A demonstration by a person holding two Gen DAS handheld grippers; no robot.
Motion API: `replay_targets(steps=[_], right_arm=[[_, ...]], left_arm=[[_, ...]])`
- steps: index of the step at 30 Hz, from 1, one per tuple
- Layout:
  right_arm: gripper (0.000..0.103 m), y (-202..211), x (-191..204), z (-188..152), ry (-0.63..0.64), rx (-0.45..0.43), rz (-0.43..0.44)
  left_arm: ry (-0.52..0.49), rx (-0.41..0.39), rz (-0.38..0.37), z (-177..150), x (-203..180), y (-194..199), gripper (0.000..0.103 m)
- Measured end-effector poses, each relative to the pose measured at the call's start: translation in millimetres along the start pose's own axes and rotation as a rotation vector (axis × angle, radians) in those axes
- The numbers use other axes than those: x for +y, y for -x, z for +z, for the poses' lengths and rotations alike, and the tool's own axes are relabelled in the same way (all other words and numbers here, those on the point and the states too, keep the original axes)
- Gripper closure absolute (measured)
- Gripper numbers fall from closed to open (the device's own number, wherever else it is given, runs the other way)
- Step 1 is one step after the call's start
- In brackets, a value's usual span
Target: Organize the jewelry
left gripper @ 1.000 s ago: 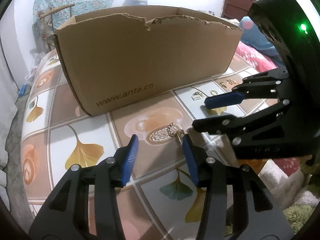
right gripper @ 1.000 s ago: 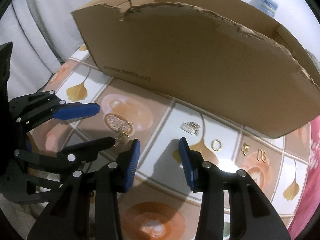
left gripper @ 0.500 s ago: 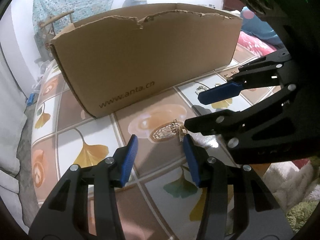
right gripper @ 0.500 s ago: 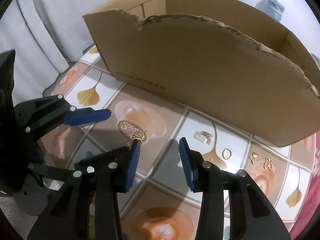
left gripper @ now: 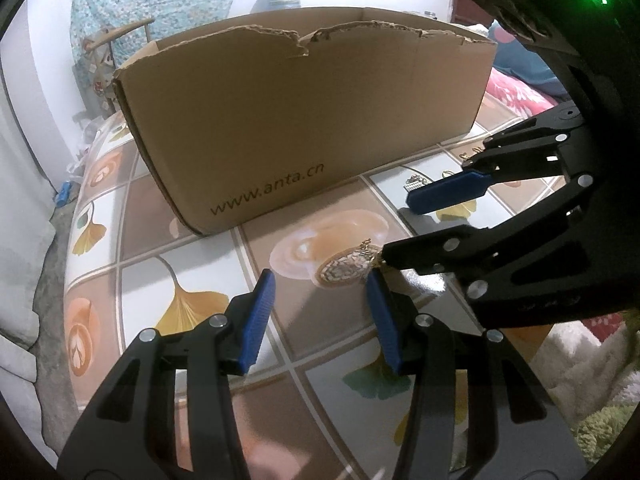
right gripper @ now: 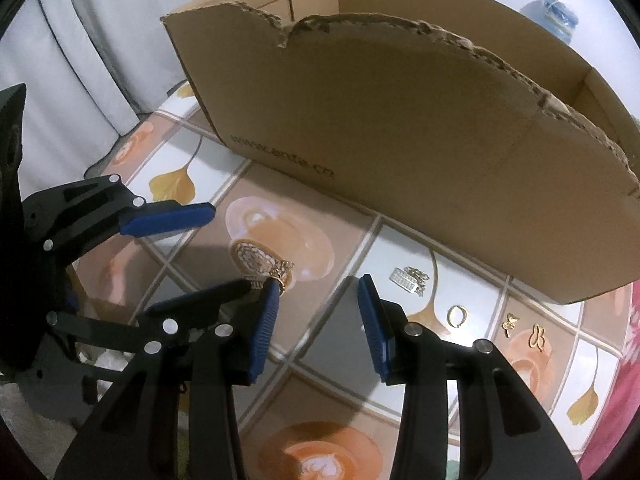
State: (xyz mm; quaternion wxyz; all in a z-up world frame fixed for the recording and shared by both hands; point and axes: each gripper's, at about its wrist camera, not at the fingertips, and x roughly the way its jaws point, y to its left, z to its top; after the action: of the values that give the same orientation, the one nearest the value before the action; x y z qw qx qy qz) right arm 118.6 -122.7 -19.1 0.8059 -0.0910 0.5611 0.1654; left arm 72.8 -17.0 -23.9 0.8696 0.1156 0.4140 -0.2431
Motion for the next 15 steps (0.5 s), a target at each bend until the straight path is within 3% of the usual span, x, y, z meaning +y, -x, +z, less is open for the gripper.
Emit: replay_targets(steps=[9, 15], right_arm=[[0.063, 6.6, -18.9, -14.4, -0.07, 0.017, -0.041], [0.063, 7.6, -17.9, -15.7, -0.079, 0.01, -0.043]], left_arm=[[0.002, -0.005, -0.001, -0.6, 0.3, -1.3, 0.056], [0.018, -0.036, -0.098, 5.2, -5.4, 5.6, 0.056]])
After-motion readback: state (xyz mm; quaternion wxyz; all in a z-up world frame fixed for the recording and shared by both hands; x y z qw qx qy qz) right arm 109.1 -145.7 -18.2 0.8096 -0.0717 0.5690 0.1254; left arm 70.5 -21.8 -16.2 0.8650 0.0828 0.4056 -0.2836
